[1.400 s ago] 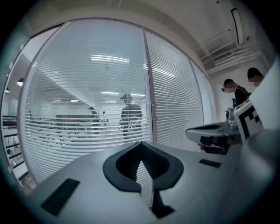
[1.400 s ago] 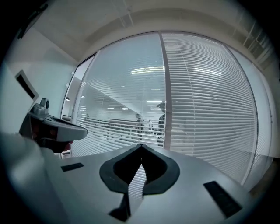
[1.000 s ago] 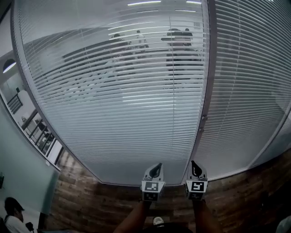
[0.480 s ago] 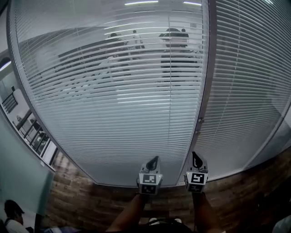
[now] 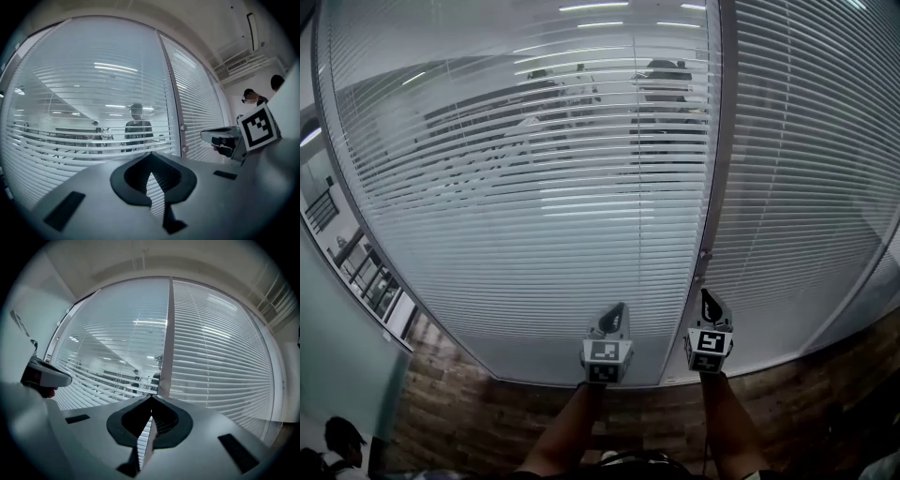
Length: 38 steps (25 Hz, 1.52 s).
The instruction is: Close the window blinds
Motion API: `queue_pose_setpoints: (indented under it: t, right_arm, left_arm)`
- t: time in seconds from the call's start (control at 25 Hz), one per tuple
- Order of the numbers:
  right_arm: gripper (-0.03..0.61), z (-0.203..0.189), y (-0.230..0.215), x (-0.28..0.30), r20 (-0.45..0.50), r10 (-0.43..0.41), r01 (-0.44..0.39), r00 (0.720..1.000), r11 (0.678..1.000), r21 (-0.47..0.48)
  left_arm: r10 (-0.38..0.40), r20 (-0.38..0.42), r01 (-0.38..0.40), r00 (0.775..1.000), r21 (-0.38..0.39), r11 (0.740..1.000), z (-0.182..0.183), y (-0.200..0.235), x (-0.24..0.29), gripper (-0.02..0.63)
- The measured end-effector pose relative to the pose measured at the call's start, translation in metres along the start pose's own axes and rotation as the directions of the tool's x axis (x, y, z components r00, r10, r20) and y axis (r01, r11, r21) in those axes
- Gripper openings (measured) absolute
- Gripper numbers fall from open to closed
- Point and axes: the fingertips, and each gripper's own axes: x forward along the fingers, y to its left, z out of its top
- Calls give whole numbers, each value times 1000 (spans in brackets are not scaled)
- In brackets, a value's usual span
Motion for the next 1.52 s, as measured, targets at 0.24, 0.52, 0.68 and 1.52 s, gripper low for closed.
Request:
queue_pose_setpoints:
  t: [0.24, 0.52, 0.68, 1.52]
  right_arm:
    - [2, 7, -17, 26, 11, -13, 13, 1000, 1000, 7]
    - [2, 14, -23, 43, 24, -13, 12, 1000, 999, 47]
    - [37, 14, -26, 50, 13, -15, 14, 1000, 999, 44]
    - [121, 17, -38, 77, -21, 19, -17, 1000, 997, 72]
  left_arm:
    - [24, 8, -24, 1000, -6, 1000, 25, -2, 18, 2]
    - [53, 48, -51, 997, -50, 997, 32, 9, 32, 2]
    - [44, 59, -42, 997, -43, 998, 35, 6, 40, 2]
    - [-22, 20, 22, 1000, -2, 1000, 18, -20, 57, 2]
